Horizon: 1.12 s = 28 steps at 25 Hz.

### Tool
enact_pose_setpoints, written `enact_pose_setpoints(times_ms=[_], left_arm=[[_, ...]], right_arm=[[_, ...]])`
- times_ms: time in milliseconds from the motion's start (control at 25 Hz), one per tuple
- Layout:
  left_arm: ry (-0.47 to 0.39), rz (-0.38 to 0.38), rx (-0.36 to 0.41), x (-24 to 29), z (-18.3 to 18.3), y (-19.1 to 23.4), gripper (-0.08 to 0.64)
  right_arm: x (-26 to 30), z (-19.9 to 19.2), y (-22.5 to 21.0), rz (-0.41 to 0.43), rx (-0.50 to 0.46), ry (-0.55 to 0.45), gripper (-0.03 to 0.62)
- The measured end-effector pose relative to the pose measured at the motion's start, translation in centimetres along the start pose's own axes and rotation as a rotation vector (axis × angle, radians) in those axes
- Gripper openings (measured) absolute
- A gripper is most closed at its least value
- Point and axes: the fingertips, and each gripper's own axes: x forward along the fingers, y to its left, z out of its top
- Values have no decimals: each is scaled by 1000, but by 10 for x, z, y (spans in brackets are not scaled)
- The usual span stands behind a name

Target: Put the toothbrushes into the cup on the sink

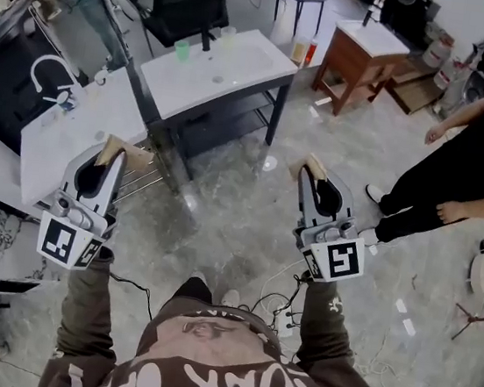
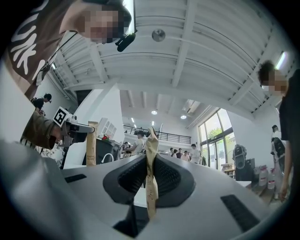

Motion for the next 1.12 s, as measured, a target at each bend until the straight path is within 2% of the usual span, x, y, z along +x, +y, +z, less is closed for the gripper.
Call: enact_pose_setpoints(times_ms=[280, 480, 1120], left_arm=[[12, 2, -15, 34, -20, 6, 57], [3, 8, -27, 69, -44, 29, 56], [-20, 42, -81, 192, -130, 174, 55]], right_arm=[[23, -18, -24, 10, 12, 3, 49], [59, -35, -47, 14, 4, 3, 48], [236, -89, -110, 36, -26, 58, 48]])
